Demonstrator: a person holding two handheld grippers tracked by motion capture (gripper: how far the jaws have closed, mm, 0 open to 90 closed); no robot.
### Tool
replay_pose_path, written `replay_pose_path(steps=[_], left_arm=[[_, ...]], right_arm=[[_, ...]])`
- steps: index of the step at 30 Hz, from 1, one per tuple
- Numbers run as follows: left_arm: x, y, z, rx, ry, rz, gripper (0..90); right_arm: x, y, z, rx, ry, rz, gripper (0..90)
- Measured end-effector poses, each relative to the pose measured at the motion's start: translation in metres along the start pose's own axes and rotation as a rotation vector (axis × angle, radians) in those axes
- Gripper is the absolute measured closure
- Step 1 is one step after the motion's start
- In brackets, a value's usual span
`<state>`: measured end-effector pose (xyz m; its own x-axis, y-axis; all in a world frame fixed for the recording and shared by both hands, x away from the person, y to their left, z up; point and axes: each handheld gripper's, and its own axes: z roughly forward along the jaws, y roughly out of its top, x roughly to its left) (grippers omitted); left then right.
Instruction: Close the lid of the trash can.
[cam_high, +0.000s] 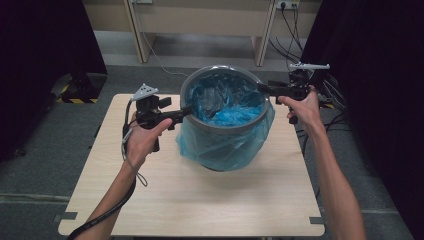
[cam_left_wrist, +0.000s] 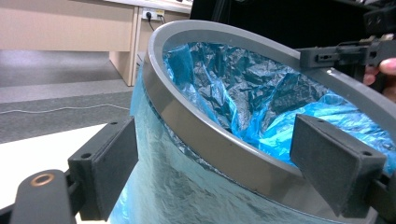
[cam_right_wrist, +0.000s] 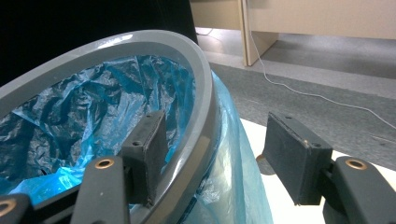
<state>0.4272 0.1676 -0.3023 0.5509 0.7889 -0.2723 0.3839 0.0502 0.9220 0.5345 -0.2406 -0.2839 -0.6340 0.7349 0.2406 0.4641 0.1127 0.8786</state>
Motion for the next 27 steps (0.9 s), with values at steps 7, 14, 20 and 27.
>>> replay_pose_path(steps=[7, 14, 20, 27], left_arm=[[-0.003, 0.005, -0.005, -0.008, -0.001, 0.012, 15.0], [-0.001, 0.006, -0.016, -0.029, 0.002, 0.010, 14.9], [-0.001, 0.001, -0.029, -0.046, -0.011, 0.015, 14.9], [0.001, -0.007, -0.040, -0.051, -0.024, 0.014, 14.9]], right_arm=[[-0.001, 0.002, -0.001, -0.001, 0.000, 0.015, 36.0], [-0.002, 0.006, -0.010, -0.049, 0.005, 0.040, 34.6], [-0.005, 0.005, -0.021, -0.067, -0.009, 0.053, 33.7], [-0.014, 0.002, -0.032, -0.075, -0.040, 0.076, 33.1]])
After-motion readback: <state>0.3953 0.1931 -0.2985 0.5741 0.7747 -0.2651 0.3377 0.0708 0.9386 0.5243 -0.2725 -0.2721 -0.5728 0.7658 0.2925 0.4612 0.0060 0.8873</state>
